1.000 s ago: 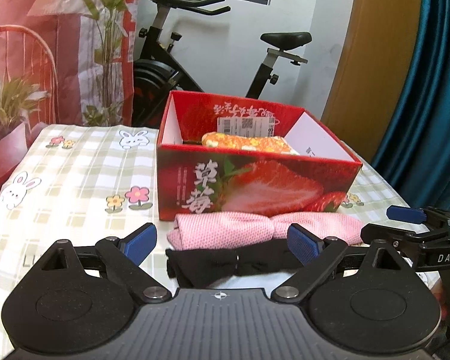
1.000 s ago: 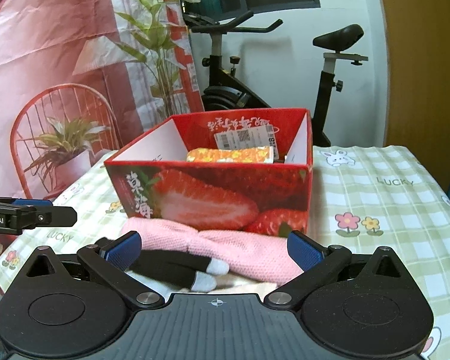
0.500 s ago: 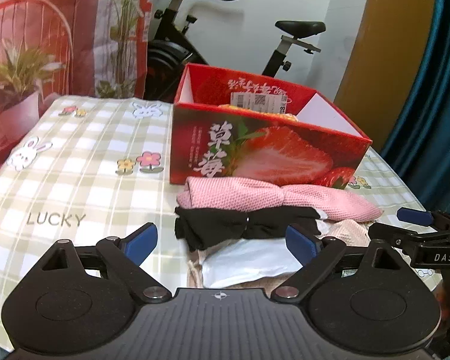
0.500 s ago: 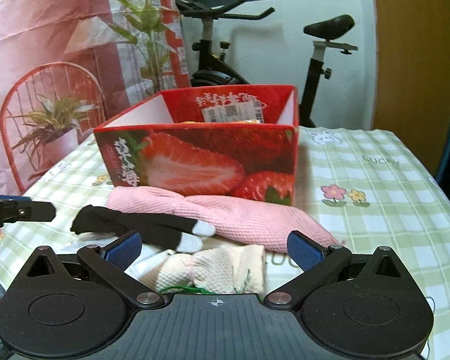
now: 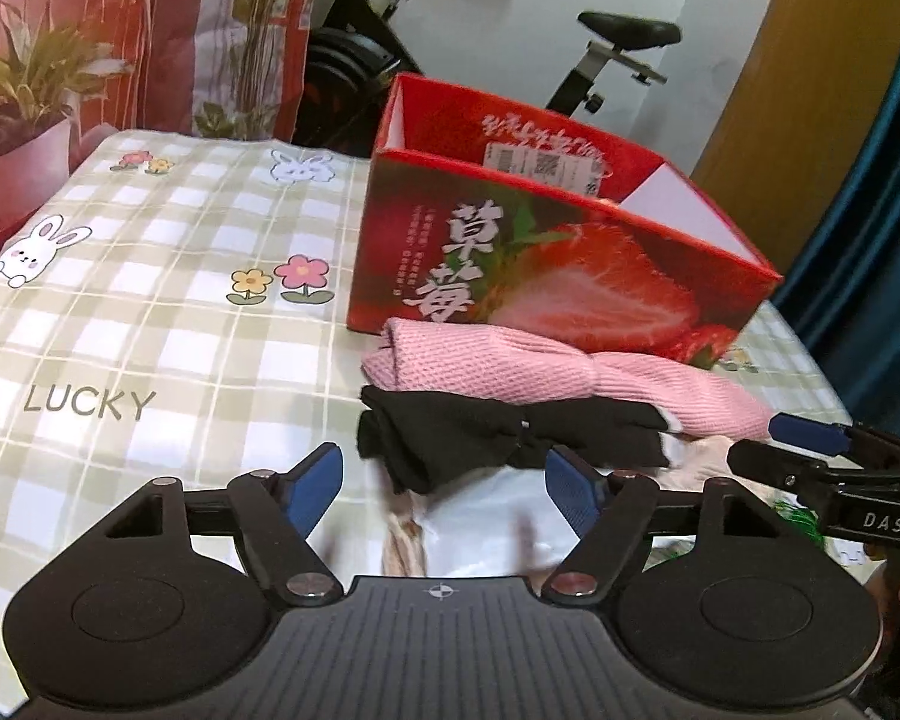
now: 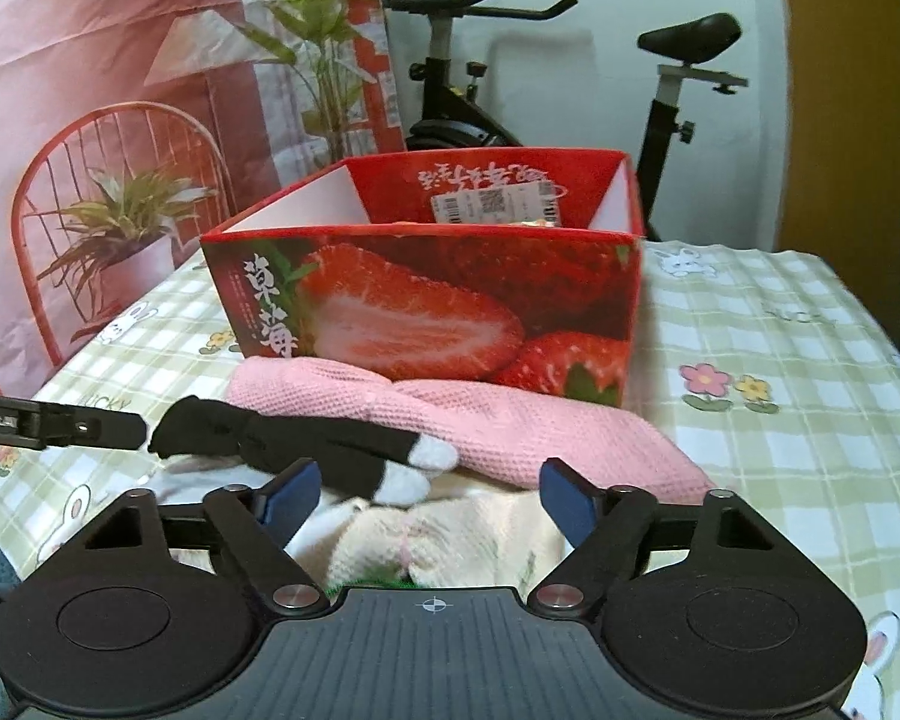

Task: Organize soft objects
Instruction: 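Move both open grippers down to the black glove under the pink towel, then close both grippers on the black glove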

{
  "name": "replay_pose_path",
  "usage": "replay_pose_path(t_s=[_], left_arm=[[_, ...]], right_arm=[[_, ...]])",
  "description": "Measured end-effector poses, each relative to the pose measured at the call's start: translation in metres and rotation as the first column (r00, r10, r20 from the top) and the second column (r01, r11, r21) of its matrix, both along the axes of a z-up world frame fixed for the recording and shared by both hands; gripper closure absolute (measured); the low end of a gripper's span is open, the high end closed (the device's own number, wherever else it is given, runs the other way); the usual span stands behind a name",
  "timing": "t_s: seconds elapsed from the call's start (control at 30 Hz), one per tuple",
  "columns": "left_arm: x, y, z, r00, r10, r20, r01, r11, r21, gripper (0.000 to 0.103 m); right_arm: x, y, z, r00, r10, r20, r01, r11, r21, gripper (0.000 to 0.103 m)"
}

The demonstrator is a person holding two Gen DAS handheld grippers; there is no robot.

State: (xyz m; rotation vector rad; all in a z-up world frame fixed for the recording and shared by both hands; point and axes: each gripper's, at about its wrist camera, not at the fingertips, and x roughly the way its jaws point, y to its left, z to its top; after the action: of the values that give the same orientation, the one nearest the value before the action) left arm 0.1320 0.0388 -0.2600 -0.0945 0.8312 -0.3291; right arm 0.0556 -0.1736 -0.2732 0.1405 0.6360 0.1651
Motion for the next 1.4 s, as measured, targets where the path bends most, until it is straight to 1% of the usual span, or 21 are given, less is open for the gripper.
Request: replay_pose_path(t_s=[0.13, 0.27, 0.3, 0.33, 0.37, 0.4, 0.43, 0.47, 0.5, 0.53, 0.67, 0.73, 0.77, 0.83, 0.93, 1.2, 1.4], left_arm=[[0.022, 0.0, -0.012, 0.999, 0.015, -0.052, -0.015, 1.0, -0.016, 0.033], [0.036, -0.002, -0.02, 0.997, 0.004, -0.074, -0.006, 0.999, -0.036, 0.036], [0.039, -0.004, -0.021, 0.997, -0.003, -0.074, 0.0, 0.999, -0.037, 0.039], [0.042, -0.006, -0.023, 0.997, -0.015, -0.075, 0.012, 0.999, -0.041, 0.042], [0.043, -0.008, -0.024, 0.997, -0.023, -0.076, 0.02, 0.999, -0.043, 0.05], [0.044, -0.01, -0.026, 0.997, -0.022, -0.077, 0.02, 0.999, -0.033, 0.056], [0.045, -0.011, -0.027, 0.997, -0.021, -0.075, 0.019, 1.0, -0.024, 0.059], [0.045, -0.011, -0.028, 0.997, -0.023, -0.075, 0.021, 0.999, -0.026, 0.067], [0.046, -0.01, -0.03, 0.997, -0.024, -0.079, 0.022, 0.999, -0.031, 0.074], [0.047, -0.008, -0.032, 0.996, -0.02, -0.085, 0.017, 0.999, -0.034, 0.076], [0.046, -0.006, -0.035, 0.996, -0.015, -0.083, 0.011, 0.999, -0.047, 0.079], [0.045, -0.008, -0.034, 0.997, -0.015, -0.072, 0.012, 0.999, -0.04, 0.08], [0.043, -0.009, -0.032, 0.998, -0.016, -0.065, 0.014, 0.999, -0.037, 0.081], [0.039, -0.011, -0.028, 0.999, -0.021, -0.048, 0.02, 0.999, -0.032, 0.082], [0.033, -0.012, -0.02, 0.999, -0.028, -0.015, 0.028, 0.999, -0.031, 0.083], [0.019, -0.017, -0.001, 0.998, -0.045, 0.055, 0.047, 0.998, -0.041, 0.083], [0.007, -0.016, 0.006, 0.996, -0.04, 0.084, 0.045, 0.997, -0.057, 0.083]], right_arm=[[0.024, 0.008, -0.007, 0.999, 0.028, -0.024, -0.028, 1.0, 0.013, 0.04], [0.049, 0.018, -0.017, 0.997, 0.045, -0.067, -0.044, 0.999, 0.019, 0.04], [0.055, 0.02, -0.02, 0.996, 0.048, -0.078, -0.046, 0.999, 0.021, 0.04], [0.059, 0.022, -0.022, 0.995, 0.05, -0.087, -0.048, 0.999, 0.023, 0.04], [0.063, 0.023, -0.024, 0.994, 0.052, -0.096, -0.049, 0.998, 0.026, 0.041], [0.066, 0.025, -0.026, 0.993, 0.05, -0.105, -0.047, 0.998, 0.029, 0.041], [0.068, 0.026, -0.028, 0.992, 0.047, -0.113, -0.044, 0.998, 0.034, 0.043], [0.069, 0.026, -0.03, 0.992, 0.048, -0.12, -0.043, 0.998, 0.042, 0.045], [0.07, 0.027, -0.031, 0.991, 0.05, -0.127, -0.044, 0.998, 0.049, 0.049], [0.07, 0.027, -0.033, 0.989, 0.056, -0.136, -0.048, 0.997, 0.058, 0.053], [0.068, 0.026, -0.037, 0.988, 0.064, -0.137, -0.052, 0.995, 0.086, 0.063], [0.066, 0.026, -0.036, 0.99, 0.056, -0.128, -0.046, 0.996, 0.078, 0.074], [0.065, 0.025, -0.035, 0.991, 0.055, -0.122, -0.046, 0.996, 0.078, 0.077], [0.062, 0.022, -0.033, 0.992, 0.058, -0.115, -0.048, 0.995, 0.092, 0.089], [0.057, 0.022, -0.027, 0.994, 0.063, -0.092, -0.054, 0.994, 0.097, 0.092], [0.041, 0.02, -0.008, 0.998, 0.062, -0.019, -0.06, 0.994, 0.097, 0.092], [0.03, 0.017, 0.004, 0.998, 0.056, 0.023, -0.058, 0.993, 0.101, 0.092]])
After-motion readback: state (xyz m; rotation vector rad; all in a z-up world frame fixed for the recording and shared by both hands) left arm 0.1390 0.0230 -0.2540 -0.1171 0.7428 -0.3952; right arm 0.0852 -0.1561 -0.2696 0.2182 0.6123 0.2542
